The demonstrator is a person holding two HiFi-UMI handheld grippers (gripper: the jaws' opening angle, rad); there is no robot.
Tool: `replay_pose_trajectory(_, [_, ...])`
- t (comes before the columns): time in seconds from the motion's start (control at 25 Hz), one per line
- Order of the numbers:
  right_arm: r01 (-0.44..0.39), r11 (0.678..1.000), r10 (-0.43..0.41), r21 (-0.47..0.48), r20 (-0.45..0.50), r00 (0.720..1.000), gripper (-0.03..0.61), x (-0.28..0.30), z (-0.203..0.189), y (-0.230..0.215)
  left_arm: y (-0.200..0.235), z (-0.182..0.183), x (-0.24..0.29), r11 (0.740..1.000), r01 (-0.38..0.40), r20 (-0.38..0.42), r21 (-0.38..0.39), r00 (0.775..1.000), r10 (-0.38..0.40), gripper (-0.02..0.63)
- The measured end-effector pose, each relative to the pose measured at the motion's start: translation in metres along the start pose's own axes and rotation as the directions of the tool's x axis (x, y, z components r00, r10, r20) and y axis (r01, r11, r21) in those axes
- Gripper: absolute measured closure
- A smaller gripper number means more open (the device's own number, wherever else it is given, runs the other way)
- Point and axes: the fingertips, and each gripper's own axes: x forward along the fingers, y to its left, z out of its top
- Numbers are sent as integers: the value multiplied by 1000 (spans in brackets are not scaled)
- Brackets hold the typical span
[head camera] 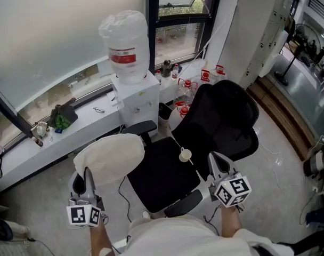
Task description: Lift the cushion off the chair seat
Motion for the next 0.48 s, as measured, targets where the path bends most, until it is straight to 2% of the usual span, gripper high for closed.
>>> replay_pose_trajectory(0.48, [-61,998,61,-11,2,998,575,3,-4,44,2,2,-9,1000,22,1,-5,1000,-22,549])
